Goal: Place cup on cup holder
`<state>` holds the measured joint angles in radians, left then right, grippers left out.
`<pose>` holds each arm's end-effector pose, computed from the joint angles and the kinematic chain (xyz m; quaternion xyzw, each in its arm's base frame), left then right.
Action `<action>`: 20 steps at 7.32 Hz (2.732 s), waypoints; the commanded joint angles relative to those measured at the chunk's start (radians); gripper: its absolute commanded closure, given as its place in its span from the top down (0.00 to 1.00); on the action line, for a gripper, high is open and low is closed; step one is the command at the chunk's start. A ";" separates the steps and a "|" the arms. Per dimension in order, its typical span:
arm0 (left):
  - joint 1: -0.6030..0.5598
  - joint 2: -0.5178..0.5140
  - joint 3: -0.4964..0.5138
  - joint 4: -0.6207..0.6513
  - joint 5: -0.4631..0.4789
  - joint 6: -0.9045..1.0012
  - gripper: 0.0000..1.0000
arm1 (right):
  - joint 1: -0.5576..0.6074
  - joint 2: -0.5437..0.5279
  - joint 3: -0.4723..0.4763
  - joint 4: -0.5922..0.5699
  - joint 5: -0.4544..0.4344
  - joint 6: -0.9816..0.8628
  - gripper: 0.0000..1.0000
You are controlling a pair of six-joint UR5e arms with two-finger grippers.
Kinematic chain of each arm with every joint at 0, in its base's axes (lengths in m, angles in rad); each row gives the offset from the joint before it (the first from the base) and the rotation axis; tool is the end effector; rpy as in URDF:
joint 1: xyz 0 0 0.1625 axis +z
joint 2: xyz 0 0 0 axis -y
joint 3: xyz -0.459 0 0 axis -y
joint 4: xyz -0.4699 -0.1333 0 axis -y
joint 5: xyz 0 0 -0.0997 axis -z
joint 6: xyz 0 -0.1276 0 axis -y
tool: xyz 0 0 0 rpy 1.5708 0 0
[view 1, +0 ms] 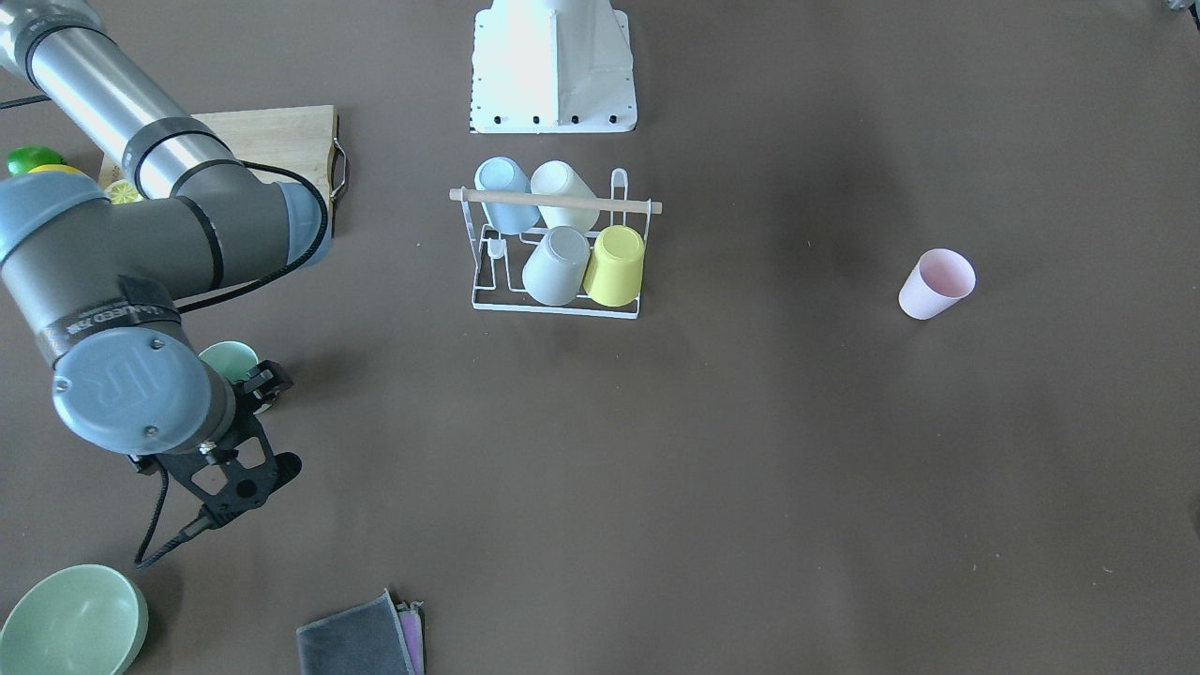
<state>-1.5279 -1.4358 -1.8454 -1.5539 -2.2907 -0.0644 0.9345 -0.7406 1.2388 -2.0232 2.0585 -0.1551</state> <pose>-0.0271 -0.5159 0.6349 0.0385 0.3541 0.0116 0.9343 -0.4497 -0.7324 0.3557 -0.0359 -0.2397 -0.3791 0.8931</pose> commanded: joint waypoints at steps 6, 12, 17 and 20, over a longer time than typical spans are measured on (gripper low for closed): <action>0.147 -0.374 0.081 0.378 0.004 0.002 0.98 | -0.177 0.046 -0.105 -0.111 -0.251 -0.241 1.00; 0.206 -0.488 0.208 0.422 -0.010 0.002 0.98 | -0.223 -0.011 -0.116 -0.111 -0.319 -0.288 1.00; 0.267 -0.601 0.400 0.459 -0.122 -0.014 0.98 | -0.211 -0.045 -0.102 -0.109 -0.325 -0.325 1.00; 0.356 -0.672 0.503 0.468 -0.106 -0.012 0.98 | -0.201 -0.069 -0.075 -0.109 -0.325 -0.345 1.00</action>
<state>-1.1944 -2.0802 -1.3728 -1.0928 -2.4074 -0.0779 0.7302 -0.7949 1.1462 -2.1323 1.7330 -0.4955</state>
